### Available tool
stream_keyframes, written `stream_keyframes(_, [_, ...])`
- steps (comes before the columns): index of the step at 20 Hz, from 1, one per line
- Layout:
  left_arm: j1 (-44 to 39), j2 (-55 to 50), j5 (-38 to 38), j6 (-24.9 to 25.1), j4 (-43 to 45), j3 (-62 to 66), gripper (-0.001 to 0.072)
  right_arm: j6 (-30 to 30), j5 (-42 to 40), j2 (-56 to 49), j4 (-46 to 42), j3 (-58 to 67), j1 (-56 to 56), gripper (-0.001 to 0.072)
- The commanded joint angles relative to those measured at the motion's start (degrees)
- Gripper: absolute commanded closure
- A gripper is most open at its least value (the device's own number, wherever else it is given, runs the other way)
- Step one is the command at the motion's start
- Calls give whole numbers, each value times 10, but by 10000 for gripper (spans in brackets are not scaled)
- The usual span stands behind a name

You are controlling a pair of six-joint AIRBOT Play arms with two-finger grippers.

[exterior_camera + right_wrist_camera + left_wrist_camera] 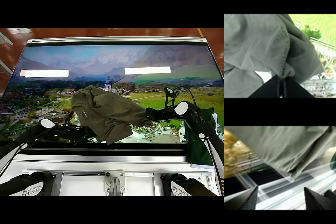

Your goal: Fold the shirts.

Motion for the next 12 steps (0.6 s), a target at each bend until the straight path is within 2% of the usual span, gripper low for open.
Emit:
stream_keyframes(1, [-54,-19,110,5,-83,-13,35,0,1,0,0,0,0,646])
stream_keyframes(5, [-101,-41,166,10,-145,-13,45,0,1,0,0,0,0,646])
stream_keyframes(6, [-108,-45,180,10,-158,-13,74,0,1,0,0,0,0,646])
stream_keyframes(8, [-111,-46,207,10,-173,-12,379,0,4,0,1,0,0,646])
stream_keyframes(10, [-105,-46,221,21,-172,-8,587,0,10,0,1,0,0,646])
stream_keyframes(11, [-97,-44,212,60,-171,0,669,0,12,0,0,0,0,646])
stream_keyframes(12, [-85,-37,194,90,-162,11,670,-7,14,0,0,0,0,646])
